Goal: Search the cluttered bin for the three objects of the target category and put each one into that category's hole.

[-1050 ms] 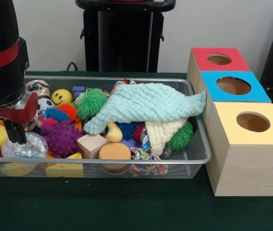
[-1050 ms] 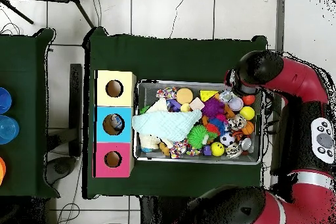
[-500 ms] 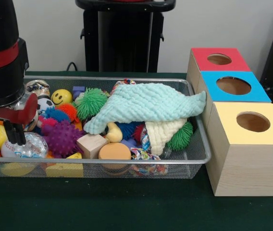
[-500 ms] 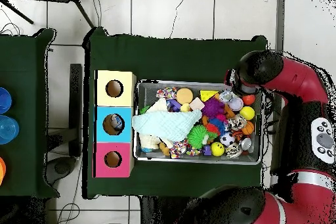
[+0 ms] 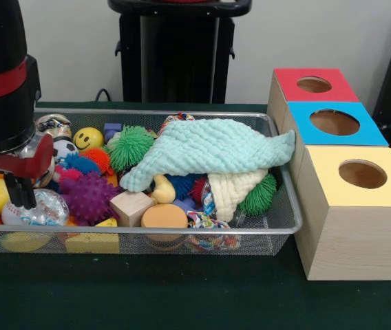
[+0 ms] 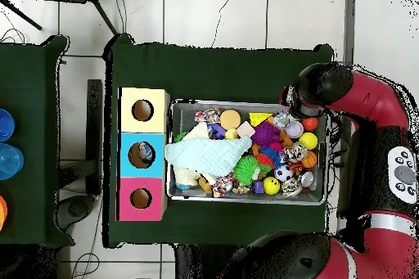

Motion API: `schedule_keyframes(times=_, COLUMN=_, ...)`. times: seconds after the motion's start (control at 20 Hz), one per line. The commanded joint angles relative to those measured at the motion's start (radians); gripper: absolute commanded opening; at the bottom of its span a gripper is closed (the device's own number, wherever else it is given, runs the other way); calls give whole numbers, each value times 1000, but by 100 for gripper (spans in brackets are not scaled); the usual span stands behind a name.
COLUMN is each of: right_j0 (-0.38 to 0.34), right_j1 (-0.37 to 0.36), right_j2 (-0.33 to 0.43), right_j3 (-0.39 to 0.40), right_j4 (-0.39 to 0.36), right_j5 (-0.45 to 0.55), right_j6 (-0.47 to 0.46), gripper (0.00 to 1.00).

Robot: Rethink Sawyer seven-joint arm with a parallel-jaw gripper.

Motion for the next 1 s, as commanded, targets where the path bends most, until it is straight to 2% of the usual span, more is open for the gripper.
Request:
schedule_keyframes(times=0.05, right_j0=7, right_j1=-2, right_j2=31, right_j3=59, right_j4=-12, right_j5=-73, right_j6=10, gripper=0)
schedule_keyframes(times=0.4, right_j0=5, right_j1=-5, right_j2=29, right_j3=70, right_j4=-14, right_j5=-80, right_j6=8, gripper=0)
schedule_keyframes(times=0.45, right_j0=8, right_j1=-7, right_j2=21, right_j3=76, right_j4=-14, right_j5=-74, right_j6=21, gripper=100)
schedule_keyframes(times=0.55, right_j0=-2, right_j1=-18, right_j2=27, right_j3=106, right_j4=-4, right_j5=-109, right_j6=32, gripper=100)
schedule_keyframes(times=0.65, right_j0=-2, right_j1=-18, right_j2=27, right_j3=101, right_j4=-23, right_j5=-101, right_j6=-14, gripper=100)
schedule_keyframes(times=1.0, right_j0=-1, right_j1=-16, right_j2=22, right_j3=110, right_j4=-16, right_j5=-115, right_j6=6, gripper=100)
